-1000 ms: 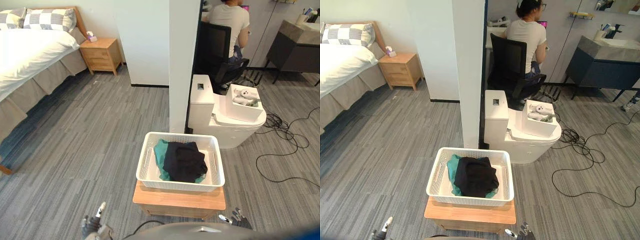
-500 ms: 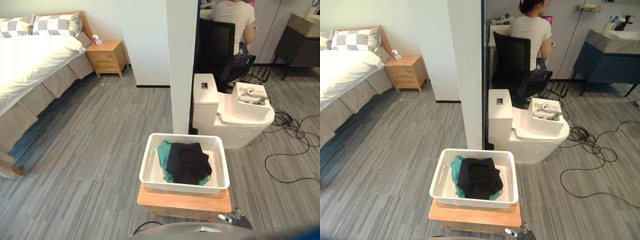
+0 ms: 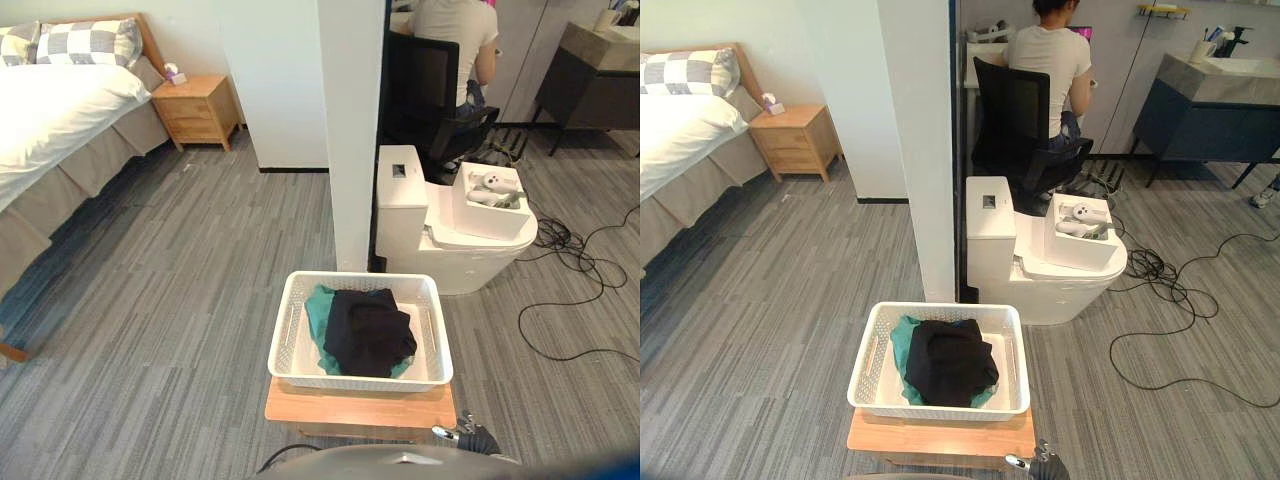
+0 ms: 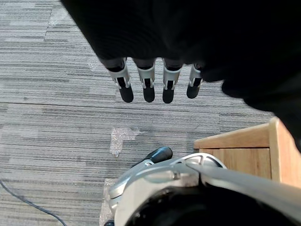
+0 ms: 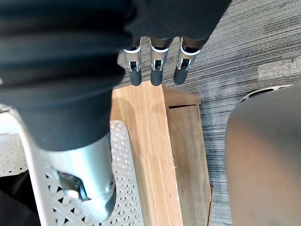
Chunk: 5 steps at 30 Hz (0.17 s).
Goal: Tidy the bed and pick cloth on bed and put in laundry
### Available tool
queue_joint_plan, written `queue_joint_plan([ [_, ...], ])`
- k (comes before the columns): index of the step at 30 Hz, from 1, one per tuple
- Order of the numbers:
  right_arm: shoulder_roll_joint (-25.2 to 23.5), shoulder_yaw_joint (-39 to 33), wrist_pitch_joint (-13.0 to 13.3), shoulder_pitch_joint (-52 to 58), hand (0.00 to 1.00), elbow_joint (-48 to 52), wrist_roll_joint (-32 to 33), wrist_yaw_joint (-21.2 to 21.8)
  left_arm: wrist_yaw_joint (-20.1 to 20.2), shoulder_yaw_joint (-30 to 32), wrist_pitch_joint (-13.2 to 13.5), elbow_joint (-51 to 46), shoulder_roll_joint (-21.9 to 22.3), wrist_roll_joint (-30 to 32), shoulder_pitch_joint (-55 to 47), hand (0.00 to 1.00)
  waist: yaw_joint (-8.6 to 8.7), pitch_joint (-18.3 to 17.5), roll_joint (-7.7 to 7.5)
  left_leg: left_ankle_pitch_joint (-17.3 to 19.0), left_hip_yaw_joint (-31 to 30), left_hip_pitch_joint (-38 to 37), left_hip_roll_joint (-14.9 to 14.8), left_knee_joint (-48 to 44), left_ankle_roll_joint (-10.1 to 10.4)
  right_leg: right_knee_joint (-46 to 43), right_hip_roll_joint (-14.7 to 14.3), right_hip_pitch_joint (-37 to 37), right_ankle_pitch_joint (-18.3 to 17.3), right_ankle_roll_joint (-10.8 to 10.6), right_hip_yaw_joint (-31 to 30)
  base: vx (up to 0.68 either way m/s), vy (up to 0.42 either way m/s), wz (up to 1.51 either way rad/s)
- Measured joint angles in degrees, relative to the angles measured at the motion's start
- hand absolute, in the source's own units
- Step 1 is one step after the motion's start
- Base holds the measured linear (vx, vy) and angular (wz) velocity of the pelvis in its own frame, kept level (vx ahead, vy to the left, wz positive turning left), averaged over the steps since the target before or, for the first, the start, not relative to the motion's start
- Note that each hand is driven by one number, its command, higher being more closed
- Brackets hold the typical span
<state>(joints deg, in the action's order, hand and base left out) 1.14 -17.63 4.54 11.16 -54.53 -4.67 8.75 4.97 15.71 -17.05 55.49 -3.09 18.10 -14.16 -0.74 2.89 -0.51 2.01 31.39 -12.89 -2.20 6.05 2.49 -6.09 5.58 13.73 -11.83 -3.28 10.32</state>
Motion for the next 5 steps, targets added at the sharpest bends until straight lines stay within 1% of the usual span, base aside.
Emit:
queue_joint_plan([
  [2, 0.1, 0.0, -0.2, -0.1, 0.00, 0.0, 0.0, 0.0, 0.0, -0.3, 0.7, 0.0, 0.0, 1.8, 0.1, 0.00, 0.01, 0.0, 0.19, -0.2, 0.5, 0.0, -0.6, 0.0, 0.4, 0.1, -0.6, -0.2, 0.4, 0.7, 0.0, 0.00, -0.089, -0.10],
  [4, 0.1, 0.0, -0.6, -0.2, 0.00, 0.0, 0.0, 0.0, 0.0, -0.3, 1.4, 0.0, 0.0, 2.4, 0.0, 0.00, -0.03, 0.0, 0.22, -0.4, 1.1, -0.1, -0.9, 0.0, 0.6, 0.1, -0.8, -0.4, 0.4, 0.7, -0.1, -0.02, -0.105, -0.16],
  [5, 0.0, 0.0, -0.8, -0.2, 0.00, 0.0, 0.1, 0.0, -0.1, -0.4, 1.7, 0.0, 0.0, 3.9, 0.1, 0.00, 0.01, 0.0, 0.23, -0.6, 1.3, -0.1, -1.0, 0.0, 0.6, 0.2, -0.9, -0.4, 0.4, 0.7, -0.1, -0.03, -0.080, -0.10],
])
